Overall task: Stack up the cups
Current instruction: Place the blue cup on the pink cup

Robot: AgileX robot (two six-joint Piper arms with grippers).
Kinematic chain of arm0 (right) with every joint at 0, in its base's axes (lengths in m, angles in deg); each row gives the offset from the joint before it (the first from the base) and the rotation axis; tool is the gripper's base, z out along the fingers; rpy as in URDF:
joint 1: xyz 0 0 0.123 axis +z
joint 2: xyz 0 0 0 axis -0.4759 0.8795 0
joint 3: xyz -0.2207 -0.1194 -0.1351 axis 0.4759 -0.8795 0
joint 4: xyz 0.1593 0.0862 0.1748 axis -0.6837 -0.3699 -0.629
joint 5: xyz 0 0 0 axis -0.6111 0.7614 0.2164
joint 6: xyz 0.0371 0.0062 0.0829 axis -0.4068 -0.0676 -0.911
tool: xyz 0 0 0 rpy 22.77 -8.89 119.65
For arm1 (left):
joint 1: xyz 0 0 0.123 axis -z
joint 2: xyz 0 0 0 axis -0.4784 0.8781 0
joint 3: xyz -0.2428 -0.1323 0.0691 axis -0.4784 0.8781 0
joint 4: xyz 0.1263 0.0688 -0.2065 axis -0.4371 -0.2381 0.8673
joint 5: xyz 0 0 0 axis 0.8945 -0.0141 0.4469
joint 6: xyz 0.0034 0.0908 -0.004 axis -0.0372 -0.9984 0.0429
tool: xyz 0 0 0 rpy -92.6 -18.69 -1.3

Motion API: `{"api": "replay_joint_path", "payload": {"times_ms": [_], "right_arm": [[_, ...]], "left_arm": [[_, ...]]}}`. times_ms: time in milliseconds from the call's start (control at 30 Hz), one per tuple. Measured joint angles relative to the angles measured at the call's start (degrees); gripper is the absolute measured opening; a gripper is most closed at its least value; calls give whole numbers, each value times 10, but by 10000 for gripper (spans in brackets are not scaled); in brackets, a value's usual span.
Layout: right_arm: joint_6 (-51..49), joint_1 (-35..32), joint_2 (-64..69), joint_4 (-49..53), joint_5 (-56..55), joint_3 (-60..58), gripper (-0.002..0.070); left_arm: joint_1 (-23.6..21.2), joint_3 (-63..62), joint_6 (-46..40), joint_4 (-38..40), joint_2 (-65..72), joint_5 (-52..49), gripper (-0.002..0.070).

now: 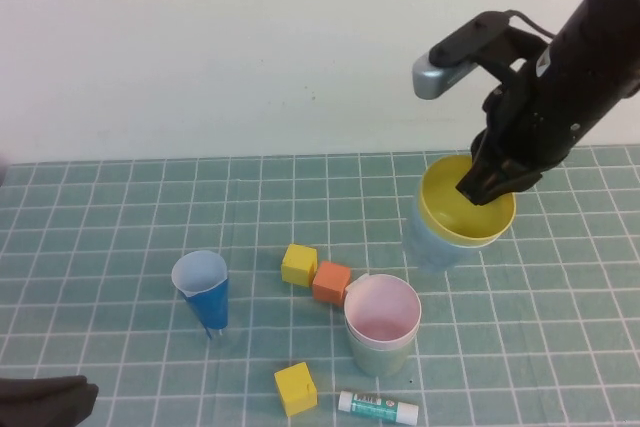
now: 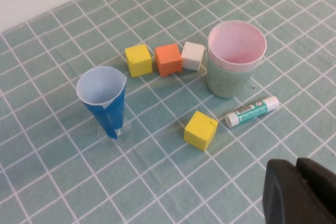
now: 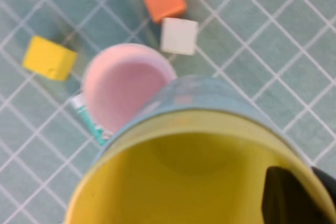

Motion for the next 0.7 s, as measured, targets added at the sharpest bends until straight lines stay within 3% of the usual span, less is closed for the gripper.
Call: {"api": "replay_joint_path", "payload": {"times_ms": [333, 700], "right_arm": [[27, 64, 52, -15, 8, 11, 32], [22, 65, 123, -15, -49, 11, 61]], "left_arm": [[0, 0, -26, 0, 0, -22, 0], [0, 0, -26, 1, 0, -32, 0]]}}
